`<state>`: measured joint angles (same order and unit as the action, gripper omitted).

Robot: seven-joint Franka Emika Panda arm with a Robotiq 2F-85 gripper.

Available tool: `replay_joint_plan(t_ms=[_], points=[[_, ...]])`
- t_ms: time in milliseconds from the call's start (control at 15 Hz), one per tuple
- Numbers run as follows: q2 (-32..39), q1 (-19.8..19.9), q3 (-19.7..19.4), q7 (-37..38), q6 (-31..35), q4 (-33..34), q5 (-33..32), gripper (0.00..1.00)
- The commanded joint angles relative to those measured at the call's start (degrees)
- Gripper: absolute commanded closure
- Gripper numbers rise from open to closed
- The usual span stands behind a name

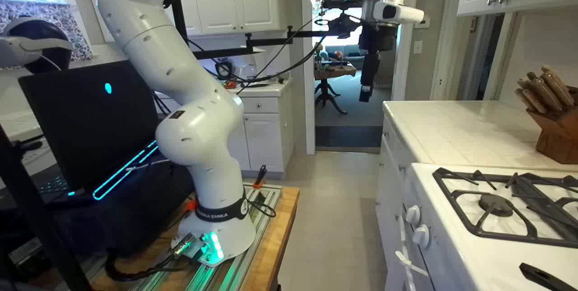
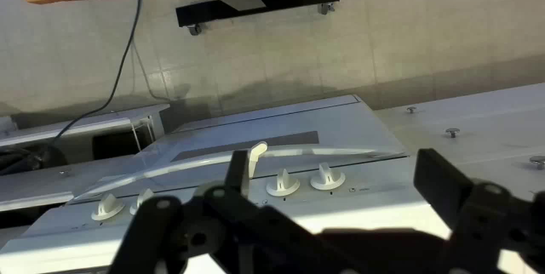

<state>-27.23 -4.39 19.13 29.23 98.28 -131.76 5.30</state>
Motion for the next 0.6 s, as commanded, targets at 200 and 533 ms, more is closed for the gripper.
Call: replay_joint_plan(t_ms=[200, 533], points=[[0.2, -1.0, -0.8, 0.4, -0.1, 0.1, -0.4, 0.00], [0.3, -0.2, -1.0, 1.8, -0.3, 0.1, -0.8, 0.00]])
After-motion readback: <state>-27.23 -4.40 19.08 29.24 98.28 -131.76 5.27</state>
